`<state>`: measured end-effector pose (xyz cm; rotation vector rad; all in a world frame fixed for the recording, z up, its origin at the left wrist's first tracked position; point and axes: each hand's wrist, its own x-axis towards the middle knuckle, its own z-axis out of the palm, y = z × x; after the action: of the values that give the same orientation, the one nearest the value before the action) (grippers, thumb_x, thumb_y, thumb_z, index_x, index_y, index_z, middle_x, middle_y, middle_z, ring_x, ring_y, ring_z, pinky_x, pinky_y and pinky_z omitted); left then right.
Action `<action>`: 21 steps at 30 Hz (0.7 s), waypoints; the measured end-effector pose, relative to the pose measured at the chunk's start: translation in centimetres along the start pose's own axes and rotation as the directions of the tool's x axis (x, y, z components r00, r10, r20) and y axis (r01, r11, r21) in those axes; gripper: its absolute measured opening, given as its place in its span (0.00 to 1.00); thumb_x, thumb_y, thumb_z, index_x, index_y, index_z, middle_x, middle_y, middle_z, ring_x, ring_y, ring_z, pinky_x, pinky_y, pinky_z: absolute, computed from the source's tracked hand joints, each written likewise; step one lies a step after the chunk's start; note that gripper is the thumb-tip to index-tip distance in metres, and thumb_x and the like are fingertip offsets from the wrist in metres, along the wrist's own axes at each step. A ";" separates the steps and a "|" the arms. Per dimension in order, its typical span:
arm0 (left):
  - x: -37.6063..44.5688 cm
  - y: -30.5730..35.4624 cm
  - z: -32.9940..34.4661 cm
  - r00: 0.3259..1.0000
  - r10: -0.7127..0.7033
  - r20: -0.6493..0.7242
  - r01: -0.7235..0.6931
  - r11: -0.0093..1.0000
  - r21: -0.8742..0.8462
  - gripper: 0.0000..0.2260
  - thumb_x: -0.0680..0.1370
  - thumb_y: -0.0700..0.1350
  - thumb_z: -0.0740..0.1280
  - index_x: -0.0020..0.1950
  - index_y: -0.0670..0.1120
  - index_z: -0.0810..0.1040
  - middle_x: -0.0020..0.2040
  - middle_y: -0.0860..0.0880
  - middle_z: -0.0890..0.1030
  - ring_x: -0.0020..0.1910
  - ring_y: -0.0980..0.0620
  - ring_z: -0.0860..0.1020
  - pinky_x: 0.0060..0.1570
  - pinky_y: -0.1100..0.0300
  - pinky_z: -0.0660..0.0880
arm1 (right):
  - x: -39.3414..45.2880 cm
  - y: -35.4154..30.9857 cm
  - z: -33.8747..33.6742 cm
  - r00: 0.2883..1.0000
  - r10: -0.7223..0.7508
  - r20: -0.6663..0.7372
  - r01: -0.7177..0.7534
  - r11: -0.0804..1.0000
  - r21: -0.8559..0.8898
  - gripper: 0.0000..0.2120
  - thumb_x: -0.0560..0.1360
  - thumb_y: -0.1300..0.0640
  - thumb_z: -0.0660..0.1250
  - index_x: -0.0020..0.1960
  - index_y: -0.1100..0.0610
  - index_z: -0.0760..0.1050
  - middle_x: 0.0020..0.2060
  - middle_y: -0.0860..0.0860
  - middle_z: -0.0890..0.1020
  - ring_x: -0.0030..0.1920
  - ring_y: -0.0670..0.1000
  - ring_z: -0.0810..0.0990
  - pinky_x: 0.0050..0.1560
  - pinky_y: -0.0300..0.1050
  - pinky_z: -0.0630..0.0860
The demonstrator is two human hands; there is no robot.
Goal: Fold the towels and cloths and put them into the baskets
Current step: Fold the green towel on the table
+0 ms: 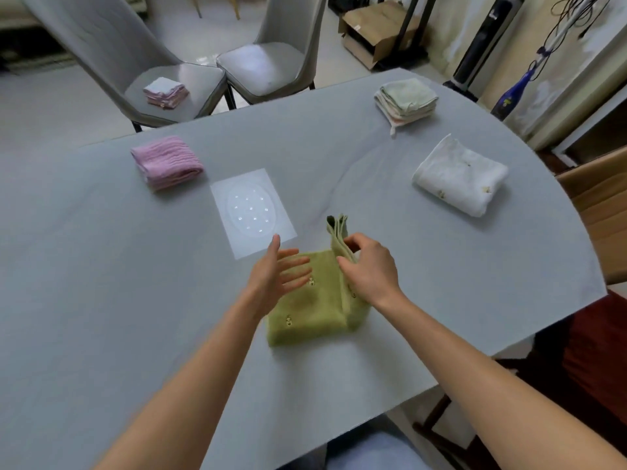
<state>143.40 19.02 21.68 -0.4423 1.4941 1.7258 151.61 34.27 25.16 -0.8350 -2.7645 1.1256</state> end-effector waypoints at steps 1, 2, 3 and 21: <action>-0.6 0.3 -1.0 0.999 -0.045 0.007 0.045 0.999 -0.031 0.26 0.80 0.62 0.58 0.59 0.40 0.75 0.54 0.40 0.82 0.53 0.40 0.82 0.51 0.48 0.79 | -0.8 -1.0 1.6 0.999 -0.036 0.036 0.037 0.999 -0.025 0.12 0.72 0.57 0.68 0.55 0.53 0.78 0.50 0.49 0.82 0.50 0.51 0.80 0.49 0.47 0.76; -1.1 0.5 -1.6 0.997 -0.072 0.018 0.072 0.997 -0.009 0.27 0.79 0.64 0.57 0.58 0.41 0.76 0.54 0.40 0.82 0.51 0.40 0.82 0.50 0.48 0.80 | -1.6 -1.6 3.1 0.995 -0.064 0.075 0.067 0.997 -0.040 0.13 0.72 0.57 0.67 0.57 0.53 0.77 0.51 0.49 0.81 0.51 0.52 0.79 0.50 0.47 0.76; -1.5 0.5 -2.6 0.997 -0.076 0.011 0.075 0.997 0.032 0.27 0.78 0.65 0.58 0.58 0.42 0.77 0.53 0.41 0.83 0.50 0.41 0.83 0.48 0.49 0.80 | -2.4 -2.4 4.9 0.988 -0.090 0.123 0.095 0.995 -0.039 0.15 0.72 0.57 0.67 0.59 0.54 0.76 0.53 0.50 0.80 0.53 0.52 0.79 0.52 0.48 0.76; 1.7 -4.1 -4.8 0.809 0.431 -0.400 0.088 0.583 0.808 0.10 0.80 0.48 0.60 0.55 0.46 0.76 0.56 0.46 0.76 0.58 0.43 0.74 0.51 0.50 0.71 | -5.7 6.6 7.6 0.863 -0.386 0.325 0.472 0.845 -0.249 0.32 0.70 0.51 0.62 0.74 0.50 0.62 0.76 0.50 0.59 0.77 0.52 0.53 0.76 0.51 0.44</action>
<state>144.36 15.01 16.58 -0.3087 2.6501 0.8521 157.78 30.48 16.15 -0.0342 -3.1718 0.7562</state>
